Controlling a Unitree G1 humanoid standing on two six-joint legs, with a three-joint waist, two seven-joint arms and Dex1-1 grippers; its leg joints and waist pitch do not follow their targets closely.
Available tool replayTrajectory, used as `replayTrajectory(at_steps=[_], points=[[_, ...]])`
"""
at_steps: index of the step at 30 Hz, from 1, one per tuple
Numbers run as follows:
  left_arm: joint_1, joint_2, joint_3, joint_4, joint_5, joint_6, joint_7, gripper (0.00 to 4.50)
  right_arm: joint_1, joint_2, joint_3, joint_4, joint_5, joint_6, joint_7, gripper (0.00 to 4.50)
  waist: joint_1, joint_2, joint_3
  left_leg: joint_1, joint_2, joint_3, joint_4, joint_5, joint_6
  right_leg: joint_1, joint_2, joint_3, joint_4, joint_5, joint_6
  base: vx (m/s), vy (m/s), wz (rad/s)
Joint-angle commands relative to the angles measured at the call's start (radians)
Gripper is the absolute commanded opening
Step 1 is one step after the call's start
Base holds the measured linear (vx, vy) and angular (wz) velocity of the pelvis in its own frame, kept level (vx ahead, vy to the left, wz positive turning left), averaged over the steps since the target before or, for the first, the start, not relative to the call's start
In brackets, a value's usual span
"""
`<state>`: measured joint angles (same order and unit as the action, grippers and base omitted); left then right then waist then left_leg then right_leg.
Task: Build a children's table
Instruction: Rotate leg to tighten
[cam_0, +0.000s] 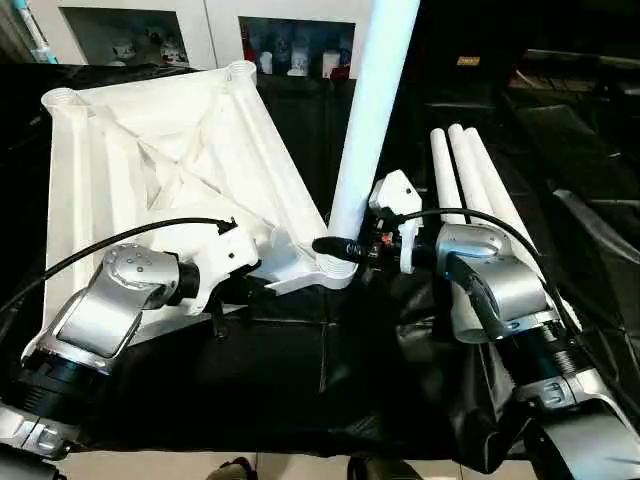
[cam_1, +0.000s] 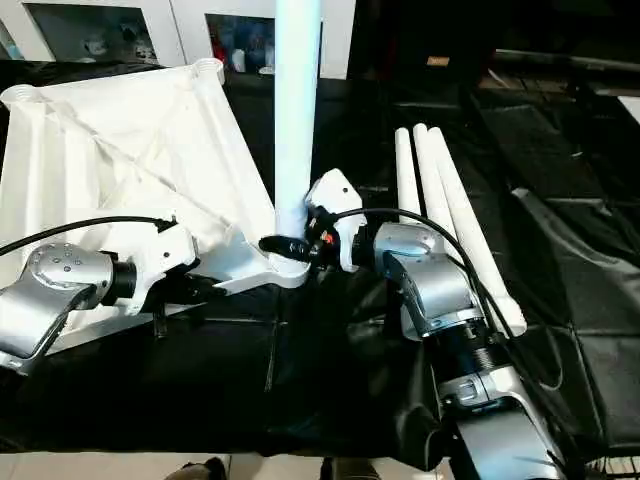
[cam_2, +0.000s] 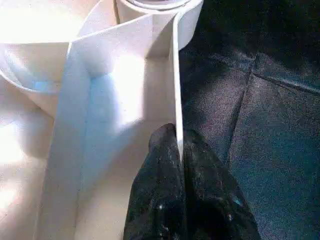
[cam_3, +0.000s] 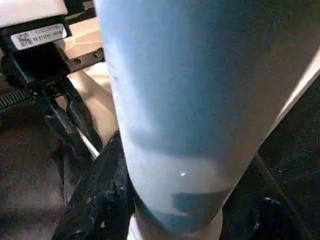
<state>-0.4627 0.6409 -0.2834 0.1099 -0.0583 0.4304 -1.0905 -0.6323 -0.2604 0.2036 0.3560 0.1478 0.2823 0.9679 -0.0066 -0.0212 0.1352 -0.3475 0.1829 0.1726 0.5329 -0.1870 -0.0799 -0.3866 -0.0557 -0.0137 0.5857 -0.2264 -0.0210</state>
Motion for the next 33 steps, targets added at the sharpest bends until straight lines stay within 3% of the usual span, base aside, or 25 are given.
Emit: replayTrajectory(at_steps=[1,5,12,14,17,19,21,23,25,26,29,30,32,33], points=[[0.019,-0.011,-0.050,-0.039,-0.018,-0.016,-0.058,0.00,0.109,-0.002,0.159,0.163,-0.098,0.135,0.024,1.86,0.003,0.018,-0.035,0.005,0.041,-0.003,-0.048,-0.039,0.078,0.040,-0.064,0.039,-0.039,0.159,-0.277,0.000,0.000,0.00],[0.020,-0.013,-0.048,-0.038,-0.013,-0.017,-0.053,0.00,0.115,-0.002,0.159,0.166,-0.101,0.131,0.018,1.86,0.004,0.016,-0.036,0.005,0.042,-0.004,-0.049,-0.061,0.073,0.040,-0.065,0.039,-0.040,0.128,-0.279,0.000,0.000,0.00],[0.021,-0.013,-0.051,-0.034,-0.012,-0.021,-0.053,0.00,0.132,0.003,0.159,0.168,-0.105,0.129,0.007,1.86,0.005,0.016,-0.044,0.004,0.041,-0.004,-0.045,-0.030,0.085,0.044,-0.063,0.038,-0.035,0.188,-0.285,0.000,0.000,0.00],[0.022,-0.020,-0.049,-0.029,-0.013,-0.013,-0.047,0.00,0.126,0.027,0.126,0.209,-0.109,0.129,-0.062,1.86,0.004,0.017,-0.044,0.004,0.041,-0.005,-0.047,-0.036,0.082,0.043,-0.064,0.037,-0.036,0.175,-0.285,0.000,0.000,0.00],[0.020,-0.040,-0.047,-0.025,-0.003,0.012,-0.009,0.00,0.111,0.053,0.085,0.259,-0.113,0.124,-0.151,1.86,0.000,0.018,-0.035,0.004,0.043,-0.006,-0.055,-0.117,0.052,0.037,-0.067,0.037,-0.048,0.044,-0.280,0.000,0.000,0.00],[0.016,-0.110,-0.041,-0.028,0.019,0.084,0.100,0.00,0.092,0.093,0.029,0.301,-0.104,0.131,-0.263,1.86,-0.003,0.022,-0.023,0.011,0.048,-0.008,-0.066,-0.235,0.014,0.027,-0.072,0.040,-0.064,-0.150,-0.263,0.000,0.000,0.00],[0.015,-0.162,-0.034,-0.032,0.024,0.136,0.169,0.00,0.087,0.114,0.006,0.312,-0.098,0.138,-0.312,1.86,0.000,0.018,-0.016,0.020,0.045,-0.017,-0.071,-0.374,-0.021,0.015,-0.077,0.044,-0.086,-0.449,-0.196,-0.069,0.006,-0.01],[0.012,-0.255,-0.035,-0.041,0.044,0.234,0.280,0.00,0.081,0.151,-0.027,0.326,-0.086,0.145,-0.384,1.86,-0.001,0.018,-0.015,0.021,0.046,-0.023,-0.073,-0.404,-0.025,0.004,-0.081,0.048,-0.095,-0.548,-0.152,-0.079,0.012,-0.02],[0.011,-0.279,-0.036,-0.043,0.047,0.255,0.303,0.00,0.081,0.159,-0.034,0.328,-0.083,0.145,-0.399,1.86,0.004,0.015,-0.015,0.024,0.044,-0.026,-0.074,-0.421,-0.022,-0.003,-0.079,0.047,-0.104,-0.590,-0.120,-0.074,0.013,-0.01],[-0.008,-0.370,-0.037,-0.020,0.068,0.294,0.391,0.00,0.076,0.186,-0.048,0.340,-0.078,0.144,-0.447,1.86,0.005,0.015,-0.012,0.023,0.043,-0.026,-0.076,-0.427,-0.018,-0.008,-0.078,0.047,-0.107,-0.597,-0.106,0.000,0.000,0.00],[-0.036,-0.453,-0.040,0.019,0.088,0.305,0.466,0.00,0.068,0.210,-0.055,0.359,-0.076,0.143,-0.490,1.86,0.011,0.012,-0.012,0.030,0.040,-0.025,-0.076,-0.444,-0.014,-0.016,-0.074,0.044,-0.115,-0.616,-0.082,-0.017,0.009,0.02],[-0.063,-0.520,-0.047,0.051,0.096,0.307,0.514,0.00,0.056,0.232,-0.057,0.384,-0.075,0.141,-0.517,1.86,0.012,0.011,-0.009,0.029,0.037,-0.027,-0.078,-0.468,-0.010,-0.021,-0.071,0.042,-0.121,-0.644,-0.060,-0.050,0.029,0.04],[-0.083,-0.562,-0.051,0.067,0.099,0.310,0.537,0.00,0.044,0.246,-0.063,0.402,-0.072,0.141,-0.536,1.86,0.014,0.010,-0.006,0.033,0.034,-0.033,-0.078,-0.508,-0.011,-0.028,-0.071,0.041,-0.126,-0.678,-0.039,-0.025,0.014,0.02],[-0.090,-0.576,-0.053,0.069,0.102,0.316,0.544,0.00,0.038,0.251,-0.068,0.411,-0.071,0.140,-0.545,1.86,0.014,0.009,-0.006,0.029,0.032,-0.038,-0.081,-0.524,-0.008,-0.026,-0.073,0.038,-0.127,-0.690,-0.028,0.000,0.000,0.00]])
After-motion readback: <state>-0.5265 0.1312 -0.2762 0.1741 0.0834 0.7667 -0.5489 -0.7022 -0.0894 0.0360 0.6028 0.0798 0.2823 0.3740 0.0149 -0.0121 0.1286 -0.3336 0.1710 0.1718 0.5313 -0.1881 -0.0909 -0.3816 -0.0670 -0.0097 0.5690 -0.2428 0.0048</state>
